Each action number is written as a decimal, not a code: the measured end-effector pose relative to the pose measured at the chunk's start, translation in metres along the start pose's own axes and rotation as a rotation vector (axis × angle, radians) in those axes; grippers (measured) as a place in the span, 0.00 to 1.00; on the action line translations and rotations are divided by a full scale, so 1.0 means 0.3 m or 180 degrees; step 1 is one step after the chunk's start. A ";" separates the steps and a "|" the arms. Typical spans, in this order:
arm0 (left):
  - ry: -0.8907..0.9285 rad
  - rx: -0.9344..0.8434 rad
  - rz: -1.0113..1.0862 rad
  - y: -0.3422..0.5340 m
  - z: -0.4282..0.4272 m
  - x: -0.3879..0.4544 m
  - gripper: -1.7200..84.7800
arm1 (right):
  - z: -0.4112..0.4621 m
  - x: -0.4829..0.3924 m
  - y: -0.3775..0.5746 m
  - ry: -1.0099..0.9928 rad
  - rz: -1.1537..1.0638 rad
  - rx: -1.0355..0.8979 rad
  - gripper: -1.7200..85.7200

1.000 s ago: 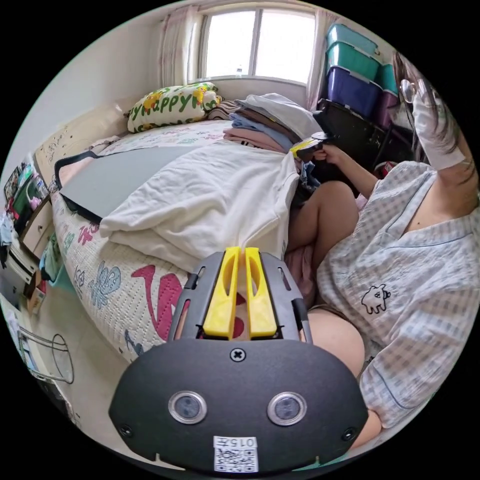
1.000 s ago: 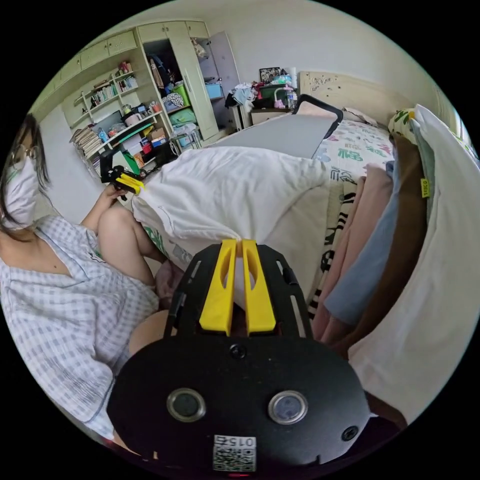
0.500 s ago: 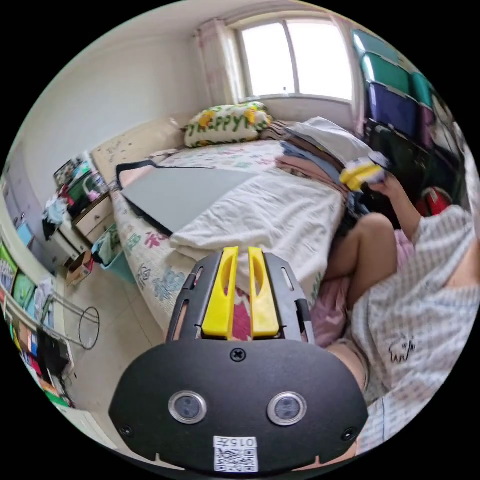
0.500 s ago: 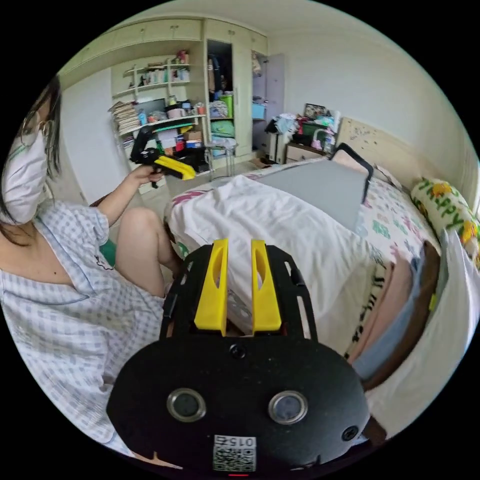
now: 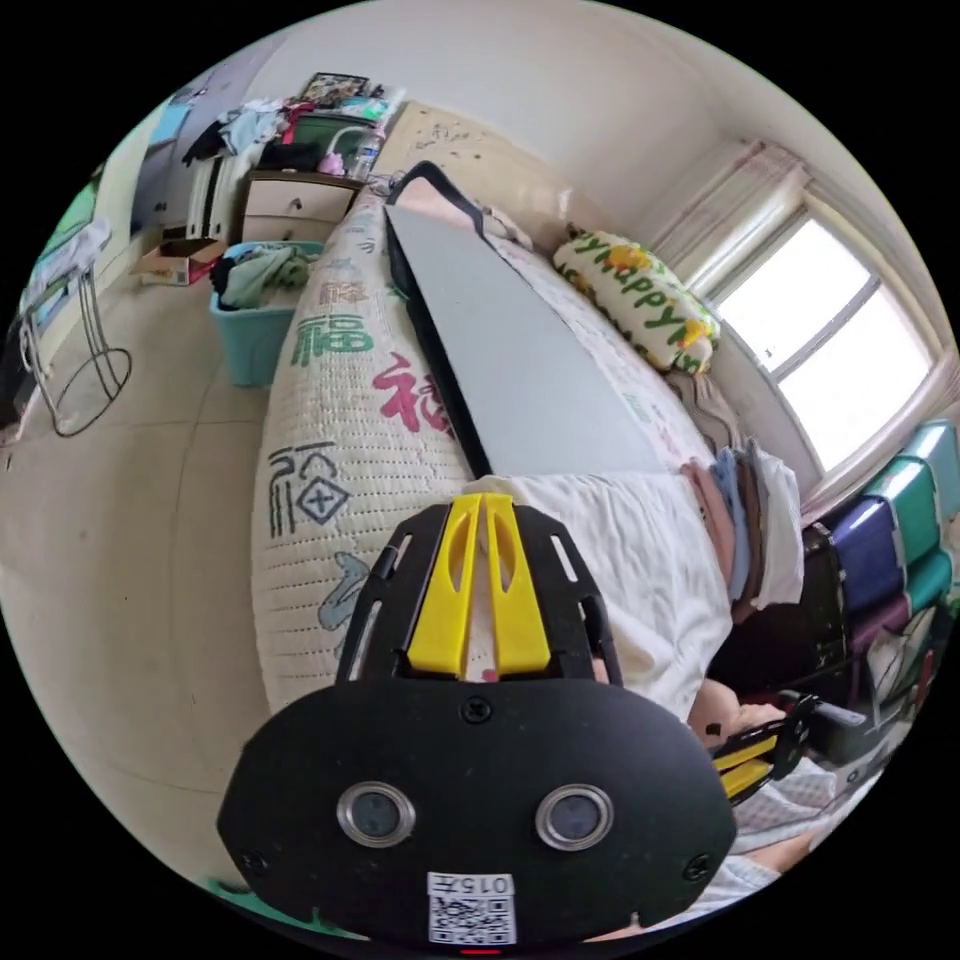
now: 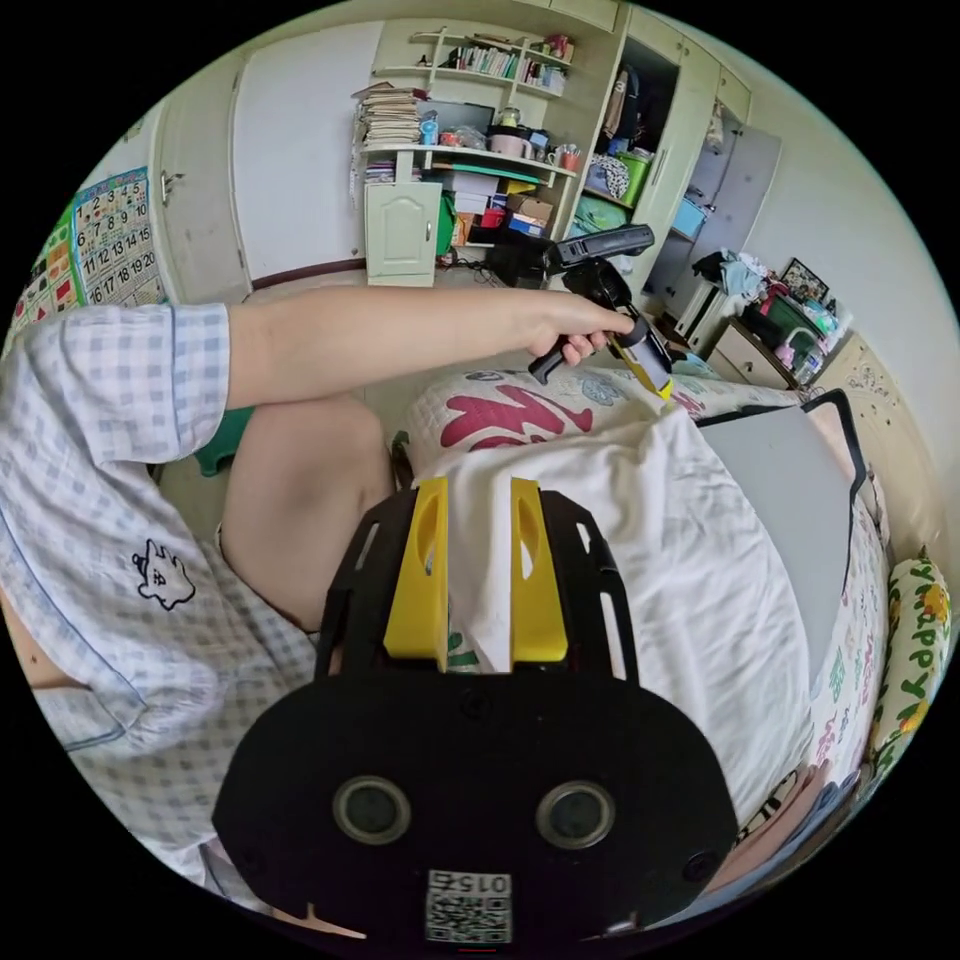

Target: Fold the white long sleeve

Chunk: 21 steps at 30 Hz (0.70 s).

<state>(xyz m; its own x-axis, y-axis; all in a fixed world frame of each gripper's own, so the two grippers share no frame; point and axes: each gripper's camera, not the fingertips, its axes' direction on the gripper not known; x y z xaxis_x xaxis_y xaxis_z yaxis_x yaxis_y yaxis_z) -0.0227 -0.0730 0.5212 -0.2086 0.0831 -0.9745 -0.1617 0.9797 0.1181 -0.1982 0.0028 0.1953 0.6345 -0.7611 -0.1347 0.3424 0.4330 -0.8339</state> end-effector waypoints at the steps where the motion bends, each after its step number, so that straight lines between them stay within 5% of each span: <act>1: 0.0258 0.0043 -0.0068 0.008 0.003 -0.030 0.04 | 0.012 -0.013 -0.024 0.0069 0.0008 -0.0017 0.13; 6: 0.0506 0.0006 -0.0189 0.013 0.048 -0.095 0.10 | 0.099 -0.041 -0.090 0.0263 0.0042 -0.0270 0.12; 11: 0.0421 -0.0100 -0.0254 0.016 0.089 -0.139 0.05 | 0.132 -0.070 -0.121 0.0433 0.0063 -0.0338 0.06; 21: 0.0287 0.0210 -0.0024 0.028 -0.002 -0.131 0.01 | 0.014 -0.090 -0.072 -0.0075 0.0159 0.0037 0.01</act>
<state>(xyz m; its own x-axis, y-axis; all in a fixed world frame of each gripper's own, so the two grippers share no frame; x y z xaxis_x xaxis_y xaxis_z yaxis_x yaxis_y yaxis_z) -0.0165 -0.0683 0.5607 -0.2940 0.0618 -0.9538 -0.1005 0.9904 0.0952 -0.2198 0.0159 0.2193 0.6670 -0.7269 -0.1632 0.3180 0.4759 -0.8200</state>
